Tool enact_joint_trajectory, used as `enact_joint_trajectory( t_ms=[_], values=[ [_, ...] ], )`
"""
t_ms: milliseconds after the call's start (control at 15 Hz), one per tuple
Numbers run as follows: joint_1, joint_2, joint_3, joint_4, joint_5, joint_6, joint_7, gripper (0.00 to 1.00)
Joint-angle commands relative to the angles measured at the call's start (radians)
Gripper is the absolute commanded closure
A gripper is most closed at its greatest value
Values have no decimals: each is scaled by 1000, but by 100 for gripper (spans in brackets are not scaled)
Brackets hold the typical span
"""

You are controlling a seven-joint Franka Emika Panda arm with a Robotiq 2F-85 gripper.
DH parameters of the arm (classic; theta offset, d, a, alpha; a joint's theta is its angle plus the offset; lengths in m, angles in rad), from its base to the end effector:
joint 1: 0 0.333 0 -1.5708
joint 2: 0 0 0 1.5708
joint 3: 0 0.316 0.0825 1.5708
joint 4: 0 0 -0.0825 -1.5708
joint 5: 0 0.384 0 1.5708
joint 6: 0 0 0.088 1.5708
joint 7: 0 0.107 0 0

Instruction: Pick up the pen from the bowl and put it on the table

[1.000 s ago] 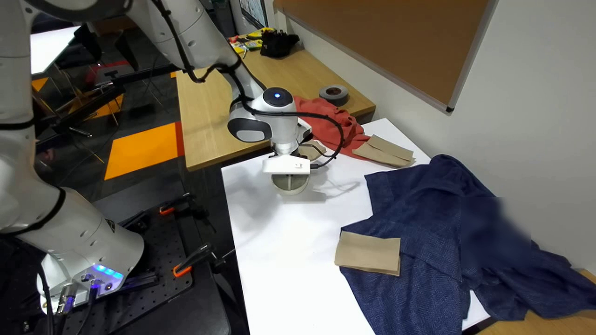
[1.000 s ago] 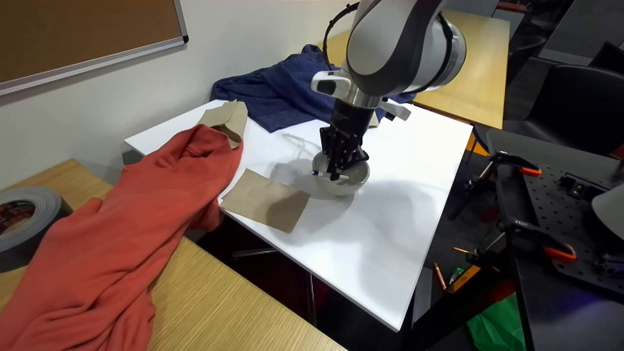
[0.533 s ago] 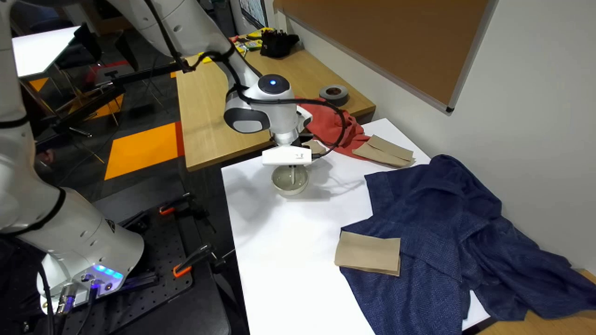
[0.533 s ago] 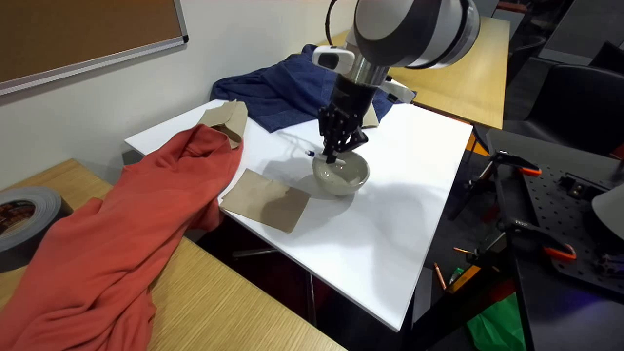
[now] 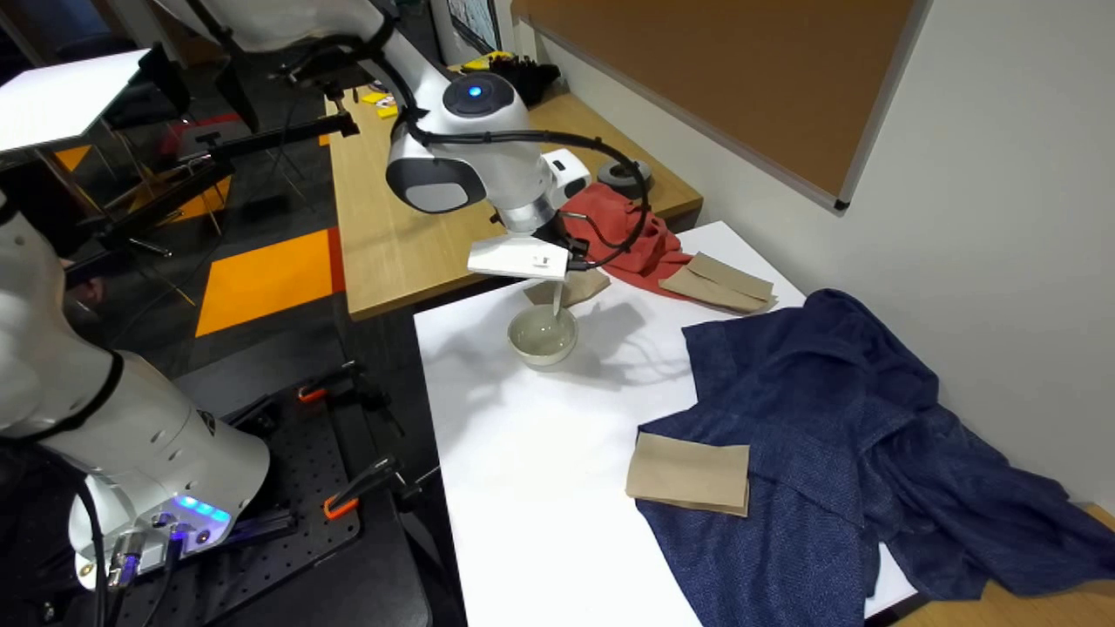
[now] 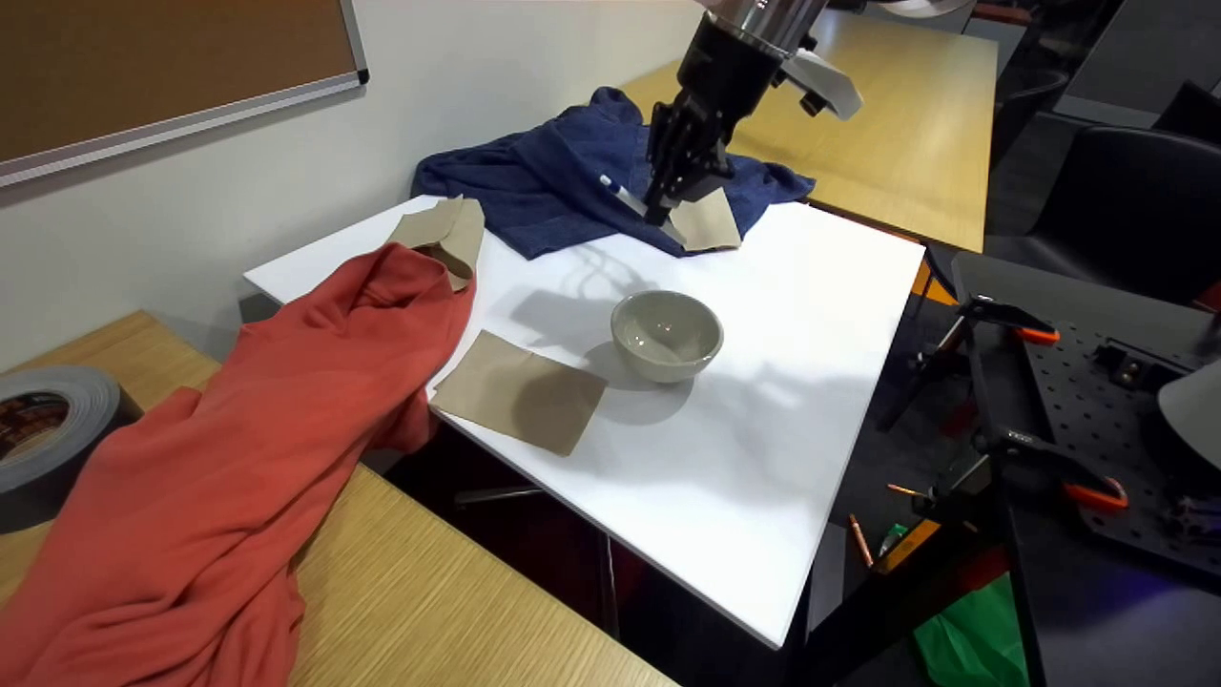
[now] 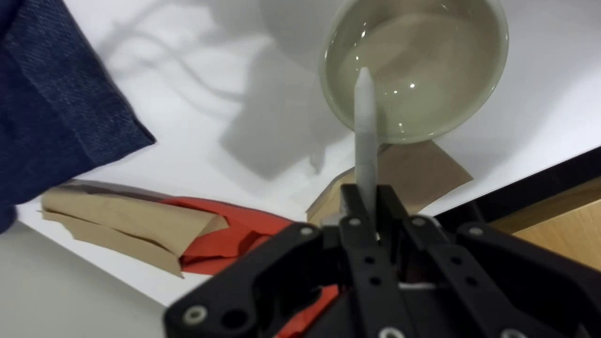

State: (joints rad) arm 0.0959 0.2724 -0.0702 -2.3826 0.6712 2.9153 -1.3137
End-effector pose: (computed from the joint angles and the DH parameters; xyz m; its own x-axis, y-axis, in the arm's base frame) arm 0.5187 -0.0257 0.2284 0.7121 0.6296 0.3106 0.6359 -0.7659 0.0946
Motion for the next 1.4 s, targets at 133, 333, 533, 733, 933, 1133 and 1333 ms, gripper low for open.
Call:
enact_joint_trajectory(
  t_ms=[133, 333, 533, 733, 933, 1133, 1333],
  values=[
    [103, -41, -132, -71, -105, 180, 331, 97],
    [219, 15, -303, -78, -205, 255, 532, 97],
    [408, 113, -544, -55, -245, 239, 695, 97],
    [555, 185, -706, -35, -240, 137, 782, 97],
    [641, 219, -782, -20, -249, 11, 831, 97],
    [598, 192, -750, -8, -429, -69, 986, 97],
    [531, 174, -695, 21, -653, -125, 1171, 97]
  ],
)
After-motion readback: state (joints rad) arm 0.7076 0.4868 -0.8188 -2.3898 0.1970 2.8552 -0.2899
